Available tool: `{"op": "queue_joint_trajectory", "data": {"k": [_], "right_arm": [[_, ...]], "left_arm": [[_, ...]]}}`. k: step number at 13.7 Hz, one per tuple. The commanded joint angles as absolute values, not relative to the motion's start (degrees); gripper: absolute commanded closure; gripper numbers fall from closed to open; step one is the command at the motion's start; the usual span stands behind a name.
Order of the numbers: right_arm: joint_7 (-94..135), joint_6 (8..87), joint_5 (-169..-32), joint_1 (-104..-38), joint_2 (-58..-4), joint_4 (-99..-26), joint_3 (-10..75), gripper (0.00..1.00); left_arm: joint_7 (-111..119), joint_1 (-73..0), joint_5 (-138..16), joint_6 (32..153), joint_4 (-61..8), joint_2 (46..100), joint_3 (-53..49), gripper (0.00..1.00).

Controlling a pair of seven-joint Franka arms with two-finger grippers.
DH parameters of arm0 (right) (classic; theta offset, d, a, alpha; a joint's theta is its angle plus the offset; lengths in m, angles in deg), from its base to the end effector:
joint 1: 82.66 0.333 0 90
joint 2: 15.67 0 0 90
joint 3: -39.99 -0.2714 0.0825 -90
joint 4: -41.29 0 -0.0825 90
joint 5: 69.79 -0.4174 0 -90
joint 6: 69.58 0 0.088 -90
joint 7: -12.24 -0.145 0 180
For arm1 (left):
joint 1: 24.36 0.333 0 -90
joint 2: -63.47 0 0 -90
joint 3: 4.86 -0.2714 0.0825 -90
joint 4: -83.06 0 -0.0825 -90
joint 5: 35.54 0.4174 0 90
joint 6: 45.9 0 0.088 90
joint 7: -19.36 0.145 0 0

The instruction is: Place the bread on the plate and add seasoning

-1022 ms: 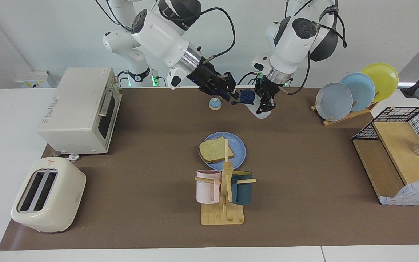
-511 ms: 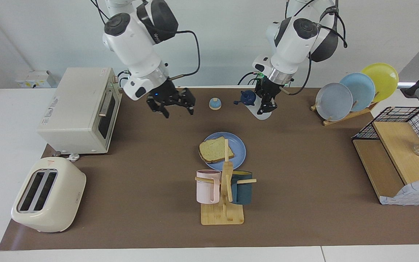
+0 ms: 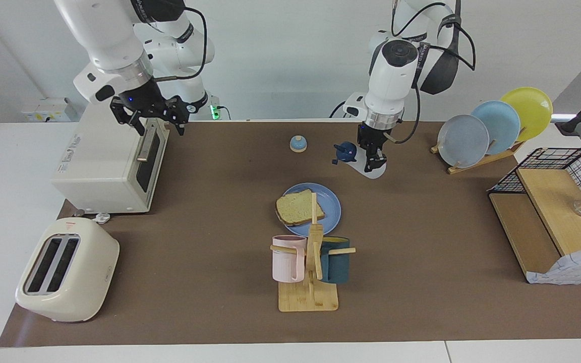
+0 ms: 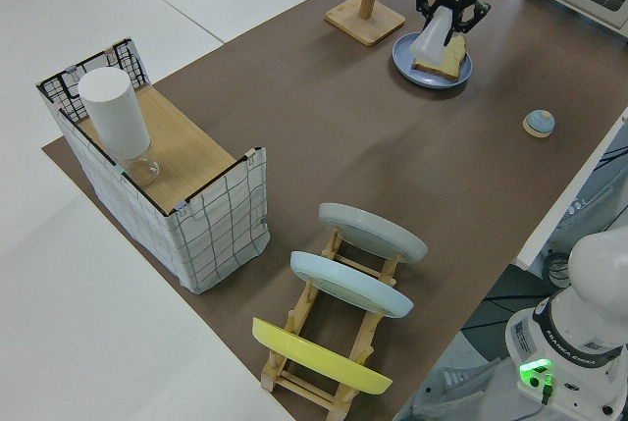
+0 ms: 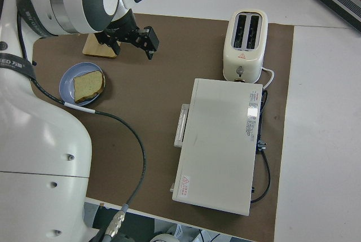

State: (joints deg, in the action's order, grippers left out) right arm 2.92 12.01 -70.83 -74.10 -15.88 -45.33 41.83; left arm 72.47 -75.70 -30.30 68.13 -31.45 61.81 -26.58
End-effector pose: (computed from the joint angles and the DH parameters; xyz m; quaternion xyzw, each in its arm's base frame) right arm 0.5658 0.0696 0.5571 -0.9987 0.0217 0.0465 0.0025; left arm 0.5109 -0.2799 0.3765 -0.7378 0.6740 -0.0017 0.0377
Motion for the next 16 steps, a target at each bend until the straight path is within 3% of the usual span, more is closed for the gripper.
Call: {"op": "queue_joint_trajectory", "data": {"k": [1,9,16], "right_arm": [[5.7,11.8,-69.7,-76.0,-13.8,-48.9,42.8,0.0],[13.6,13.4,-68.6,-78.3,-14.9,-48.7,43.1,0.0],[14.4,15.0,-69.0,-81.3,-15.1,-48.5,43.1,0.0]], "left_arm": [[67.4,-78.4,-24.7,68.5,-29.5,65.0,-27.0,1.0],[61.3,-82.6,-10.3,61.8,-26.3,71.0,-27.1,1.0],[55.7,-87.3,-6.1,49.8,-14.9,86.4,-27.3,1.0]]}}
